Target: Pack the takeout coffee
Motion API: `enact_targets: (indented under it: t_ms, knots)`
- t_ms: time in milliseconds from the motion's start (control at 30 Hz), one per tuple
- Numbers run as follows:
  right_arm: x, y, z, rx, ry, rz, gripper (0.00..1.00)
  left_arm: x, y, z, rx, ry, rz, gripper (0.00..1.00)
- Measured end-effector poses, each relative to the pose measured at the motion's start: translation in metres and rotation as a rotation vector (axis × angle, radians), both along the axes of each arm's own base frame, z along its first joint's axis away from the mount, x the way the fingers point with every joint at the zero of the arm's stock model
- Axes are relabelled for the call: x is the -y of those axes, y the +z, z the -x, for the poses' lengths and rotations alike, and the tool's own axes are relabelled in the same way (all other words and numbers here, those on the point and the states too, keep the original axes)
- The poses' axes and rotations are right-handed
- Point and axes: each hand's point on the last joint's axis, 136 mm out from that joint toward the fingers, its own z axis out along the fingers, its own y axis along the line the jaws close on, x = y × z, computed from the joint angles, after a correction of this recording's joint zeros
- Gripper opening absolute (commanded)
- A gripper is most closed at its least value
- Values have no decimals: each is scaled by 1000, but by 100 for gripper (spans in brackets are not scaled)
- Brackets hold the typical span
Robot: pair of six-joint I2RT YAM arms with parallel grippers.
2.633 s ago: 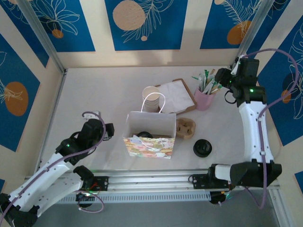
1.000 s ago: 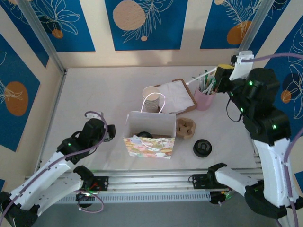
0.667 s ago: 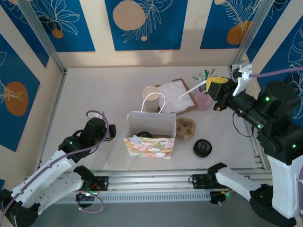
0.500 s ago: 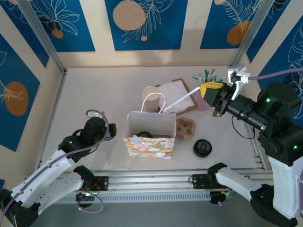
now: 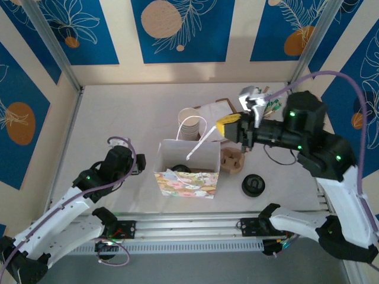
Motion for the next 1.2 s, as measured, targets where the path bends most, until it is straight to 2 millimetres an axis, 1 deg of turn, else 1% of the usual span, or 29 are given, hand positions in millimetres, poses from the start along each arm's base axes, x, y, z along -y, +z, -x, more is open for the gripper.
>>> enact_targets:
  t_ms: [33,67,167,233,333,400,467,500,567,667,733,833,933,1033,1133,1200]
  knots:
    - [-7,-7,-3,-5,9,24,52,0,0,0,1,0,0,70]
    - [-14,-14,-8,-8,11,51,60,0,0,0,1,0,1,70]
    - [-23,-30,-23,7,-20,119,64,0,1,0,5,0,4,70]
    - [-20,-34,-36,32,-85,148,65,-1,4,1,13,0,9,70]
    - [-6,-34,-59,71,-225,178,61,-1,7,2,24,0,18,70]
    - [10,-33,-79,81,-339,193,59,-1,7,2,27,0,20,70]
    - [30,-37,-104,51,-461,203,59,-2,7,2,27,0,20,70]
    - [38,-40,-116,30,-511,204,59,-1,7,2,27,0,21,70]
    - [59,-53,-143,-39,-618,208,57,-1,7,2,27,0,21,70]
    - [78,-82,-182,-148,-719,229,55,-1,7,2,27,0,21,70]
    - [84,-106,-207,-220,-757,256,54,-2,7,2,26,0,20,70]
    - [83,-151,-242,-332,-767,313,51,-3,5,4,15,0,12,70]
    - [81,-195,-271,-431,-769,371,50,-5,5,7,8,1,6,70]
    - [73,-229,-295,-499,-752,414,50,-10,12,11,25,7,12,71]
    - [63,-258,-310,-549,-730,464,50,-15,24,14,55,16,24,71]
    - [57,-278,-315,-580,-717,495,50,-18,32,16,71,22,29,71]
